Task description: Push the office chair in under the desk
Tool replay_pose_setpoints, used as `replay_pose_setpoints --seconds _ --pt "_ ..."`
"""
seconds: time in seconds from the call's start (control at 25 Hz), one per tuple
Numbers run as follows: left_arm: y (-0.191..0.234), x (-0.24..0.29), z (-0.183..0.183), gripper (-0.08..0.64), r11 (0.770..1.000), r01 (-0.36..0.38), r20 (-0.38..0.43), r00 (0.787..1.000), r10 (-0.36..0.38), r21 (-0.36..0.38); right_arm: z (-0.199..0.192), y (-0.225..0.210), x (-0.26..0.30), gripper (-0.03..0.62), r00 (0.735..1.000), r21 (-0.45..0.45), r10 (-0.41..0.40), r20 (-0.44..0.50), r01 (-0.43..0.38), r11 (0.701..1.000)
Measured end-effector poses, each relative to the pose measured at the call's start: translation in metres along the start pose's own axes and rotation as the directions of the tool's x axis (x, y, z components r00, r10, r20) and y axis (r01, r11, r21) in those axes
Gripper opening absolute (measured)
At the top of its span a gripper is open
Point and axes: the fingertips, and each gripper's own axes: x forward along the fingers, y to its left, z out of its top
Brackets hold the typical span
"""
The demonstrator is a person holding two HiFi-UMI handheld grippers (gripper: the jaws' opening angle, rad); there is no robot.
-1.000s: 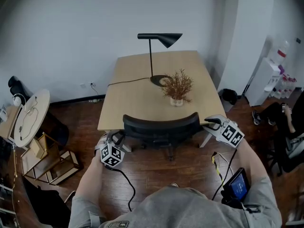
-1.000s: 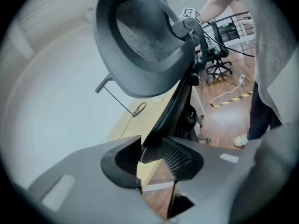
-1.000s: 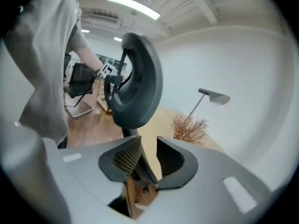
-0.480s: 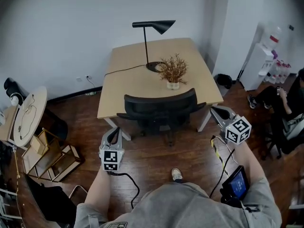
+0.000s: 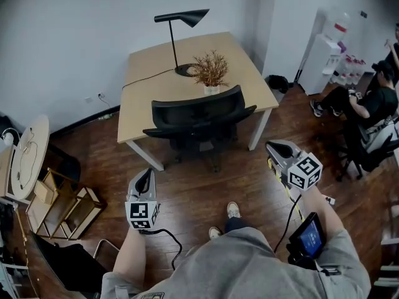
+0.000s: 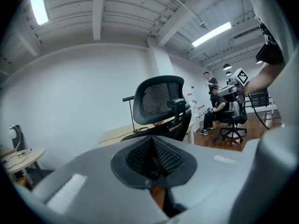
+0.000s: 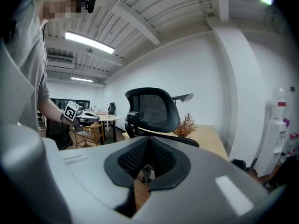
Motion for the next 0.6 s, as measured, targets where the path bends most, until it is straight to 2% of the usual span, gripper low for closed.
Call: replay_pose_setpoints --seconds 0.28,0.44,0.6 --pt "-0.015 -0.018 -0.013 0.002 0.997 -0.015 -0.013 1.0 0.014 -0.074 -0.007 0.014 -0.021 0.006 1.0 0.015 0.007 -0.01 -0.007 1.0" --pt "-0.027 -0.018 -0.008 0.002 0.99 -0.031 -0.001 1.0 0.031 -0.138 -0.005 0.012 -0.032 0.006 1.0 0.019 0.012 -0.003 -0.012 1.0" --pt "-0.035 -0.018 -0.005 0.002 0.987 -0.034 0.002 0.999 0.034 -0.155 -0.007 0.013 -0.034 0.006 1.0 0.026 0.026 0.004 -0.026 0.999"
